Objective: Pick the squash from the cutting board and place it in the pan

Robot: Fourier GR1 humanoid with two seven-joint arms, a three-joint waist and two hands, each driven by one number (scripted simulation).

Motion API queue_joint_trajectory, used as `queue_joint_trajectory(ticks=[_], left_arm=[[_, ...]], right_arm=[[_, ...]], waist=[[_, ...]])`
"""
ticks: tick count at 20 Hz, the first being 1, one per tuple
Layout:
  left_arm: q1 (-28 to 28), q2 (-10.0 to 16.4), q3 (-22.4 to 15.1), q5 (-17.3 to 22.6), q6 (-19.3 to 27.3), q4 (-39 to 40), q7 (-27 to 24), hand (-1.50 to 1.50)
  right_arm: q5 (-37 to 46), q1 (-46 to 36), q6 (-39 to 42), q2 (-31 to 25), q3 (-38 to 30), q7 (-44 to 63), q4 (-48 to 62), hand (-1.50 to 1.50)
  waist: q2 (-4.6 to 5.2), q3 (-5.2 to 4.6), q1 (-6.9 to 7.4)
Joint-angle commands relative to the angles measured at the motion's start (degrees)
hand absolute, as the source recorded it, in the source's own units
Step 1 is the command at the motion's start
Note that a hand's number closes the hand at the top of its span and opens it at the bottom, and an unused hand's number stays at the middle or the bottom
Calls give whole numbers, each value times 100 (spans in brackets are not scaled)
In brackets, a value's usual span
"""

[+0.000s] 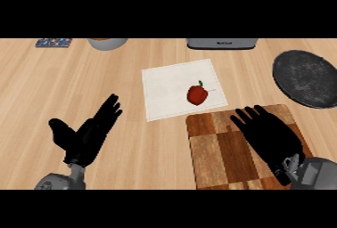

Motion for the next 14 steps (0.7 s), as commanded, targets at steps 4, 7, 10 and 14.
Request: queue_joint_trajectory(ticks=[4,7,10,14], left_arm=[[113,-174,-48,-273,67,-332,154,0],[105,-158,299,-42,-402,115,-58,0],[36,-30,453,-22,-326,-250,318,0],[25,-278,237,-296,-269,-120,209,0]], right_arm=[[756,271,271,1244,284,866,301,-150],[1016,563,370,889,22,590,-38,-150],[1459,788,-126,489,118,213,124,-150],[1741,406,260,476,-180,281,175,-150]], waist=[[23,15,21],[23,14,-13],[21,17,-3],[22,15,-3]])
